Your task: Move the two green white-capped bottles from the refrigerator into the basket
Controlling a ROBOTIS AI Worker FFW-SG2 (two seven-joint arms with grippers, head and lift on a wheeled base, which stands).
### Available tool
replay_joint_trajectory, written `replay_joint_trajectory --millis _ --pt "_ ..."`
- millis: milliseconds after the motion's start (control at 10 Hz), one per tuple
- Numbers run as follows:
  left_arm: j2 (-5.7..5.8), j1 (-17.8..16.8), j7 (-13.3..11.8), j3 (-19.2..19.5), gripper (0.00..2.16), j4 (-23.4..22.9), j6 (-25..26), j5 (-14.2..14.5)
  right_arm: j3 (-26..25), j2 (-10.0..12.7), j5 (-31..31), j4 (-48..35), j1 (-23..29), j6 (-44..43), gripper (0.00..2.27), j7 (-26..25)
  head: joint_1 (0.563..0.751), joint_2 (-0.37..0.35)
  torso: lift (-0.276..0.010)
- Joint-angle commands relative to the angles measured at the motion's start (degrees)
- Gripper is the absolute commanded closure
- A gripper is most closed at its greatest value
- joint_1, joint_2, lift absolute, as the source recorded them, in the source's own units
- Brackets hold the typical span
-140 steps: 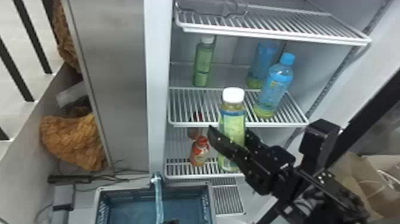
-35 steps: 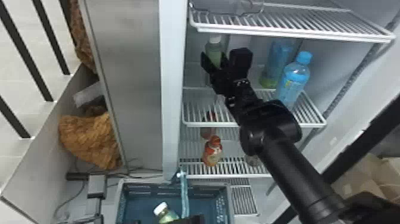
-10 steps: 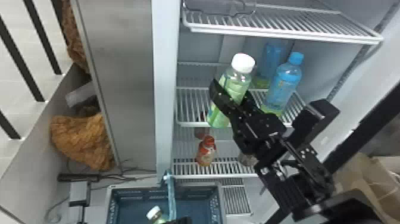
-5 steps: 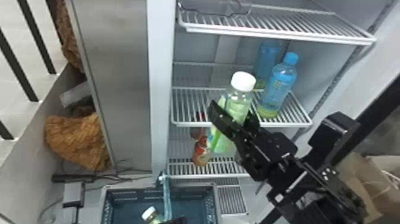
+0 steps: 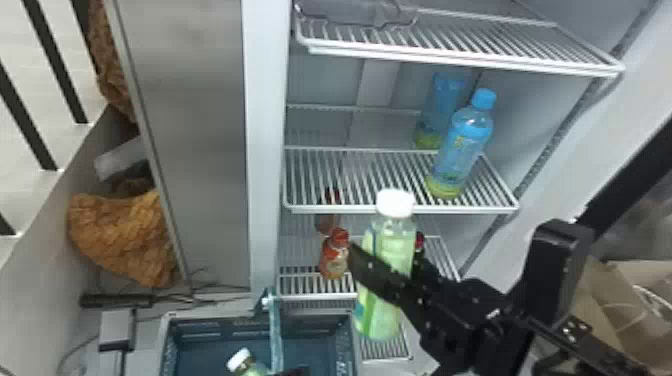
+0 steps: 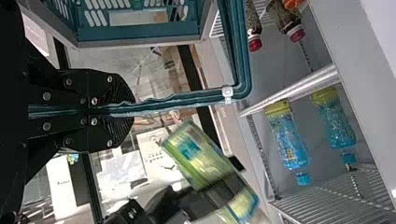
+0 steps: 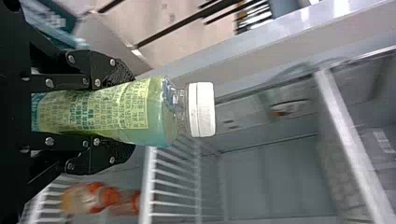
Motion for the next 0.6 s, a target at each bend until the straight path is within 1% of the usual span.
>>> replay_joint_trajectory --millis 0,200,400,500 --pt "-0.06 0.0 0.06 0.09 1.2 -0.01 0.1 0.08 -1.0 0.35 1.78 -1.85 0.17 6.58 0.89 0.13 0.695 -0.214 -0.004" --pt "-0.06 0.0 0.06 -0.03 1.2 -0.01 0.1 0.08 -0.89 0.43 2.12 -0.73 -0.68 9.95 0.89 0.22 0.695 -0.238 -0.004" --pt "-0.06 0.14 -0.03 0.09 1.2 -0.01 0.1 0.19 -0.77 0.43 1.32 3.21 -1.94 13.89 0.89 2.42 0.695 -0.244 -0.004" --pt "-0.06 0.14 -0.03 0.09 1.2 -0.01 -0.04 0.19 0.03 0.43 -0.16 5.32 -2.5 15.02 0.89 2.59 0.695 -0.239 -0.004"
